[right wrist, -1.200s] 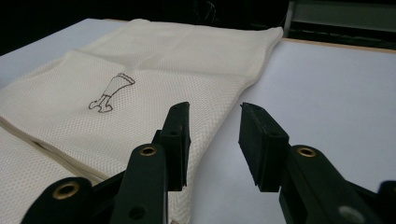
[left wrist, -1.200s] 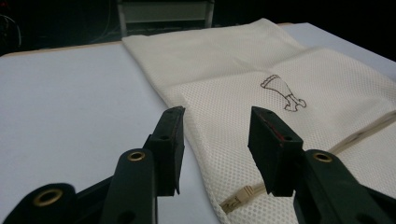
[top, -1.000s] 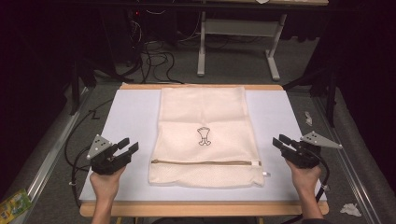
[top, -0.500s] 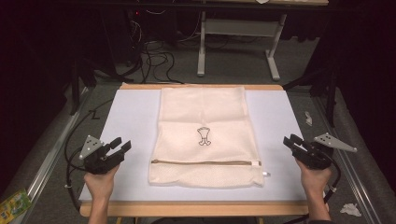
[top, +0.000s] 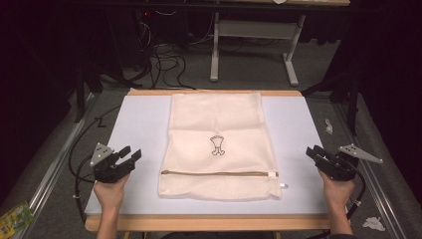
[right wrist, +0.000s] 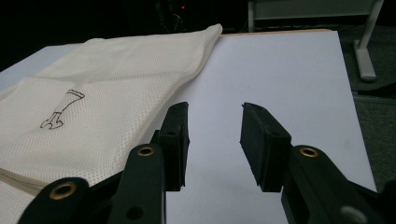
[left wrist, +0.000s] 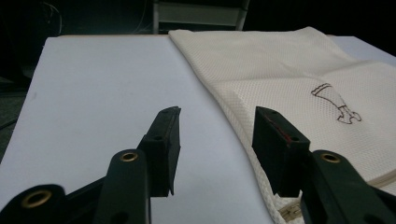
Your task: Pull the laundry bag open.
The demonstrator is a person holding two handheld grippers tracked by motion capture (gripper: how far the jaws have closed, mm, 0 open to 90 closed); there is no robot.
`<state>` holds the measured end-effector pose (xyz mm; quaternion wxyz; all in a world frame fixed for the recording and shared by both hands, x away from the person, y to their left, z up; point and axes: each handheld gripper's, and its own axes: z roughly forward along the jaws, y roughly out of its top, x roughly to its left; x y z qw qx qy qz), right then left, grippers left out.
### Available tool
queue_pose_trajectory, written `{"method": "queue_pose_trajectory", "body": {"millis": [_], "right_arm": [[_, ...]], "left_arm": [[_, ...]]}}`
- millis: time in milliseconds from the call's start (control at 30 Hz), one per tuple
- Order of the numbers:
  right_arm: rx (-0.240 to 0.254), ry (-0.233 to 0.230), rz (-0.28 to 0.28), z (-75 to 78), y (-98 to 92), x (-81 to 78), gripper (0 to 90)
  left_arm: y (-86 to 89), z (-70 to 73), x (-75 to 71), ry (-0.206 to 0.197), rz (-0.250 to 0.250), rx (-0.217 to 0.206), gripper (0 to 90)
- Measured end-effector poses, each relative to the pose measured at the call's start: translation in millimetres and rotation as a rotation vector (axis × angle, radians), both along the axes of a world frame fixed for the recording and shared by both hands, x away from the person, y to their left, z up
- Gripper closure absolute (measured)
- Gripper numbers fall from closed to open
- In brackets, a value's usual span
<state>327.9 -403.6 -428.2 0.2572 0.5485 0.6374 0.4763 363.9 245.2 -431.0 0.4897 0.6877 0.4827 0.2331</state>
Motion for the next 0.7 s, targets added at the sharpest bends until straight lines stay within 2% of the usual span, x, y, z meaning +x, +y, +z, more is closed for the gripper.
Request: {"method": "queue_pose_trajectory", "body": {"millis": [200, 367, 433, 700], "right_arm": [[0.011, 0.03, -0.003, -10.1, 1.9, 8.1, 61.1], [0.019, 0.052, -0.012, -17.9, 3.4, 15.2, 60.2], [0.024, 0.062, -0.013, -20.6, 5.2, 17.8, 60.1], [0.005, 0.078, -0.008, -28.2, 11.3, 28.2, 59.5]], "left_arm": [[0.8, -7.9, 5.3, 0.004, 0.018, -0.01, 51.4], [-3.8, -17.3, 14.1, 0.029, 0.026, -0.009, 51.1], [-6.1, -19.7, 17.0, 0.037, 0.024, 0.003, 51.0], [-9.8, -25.5, 24.2, 0.04, 0.041, 0.011, 51.0]]}}
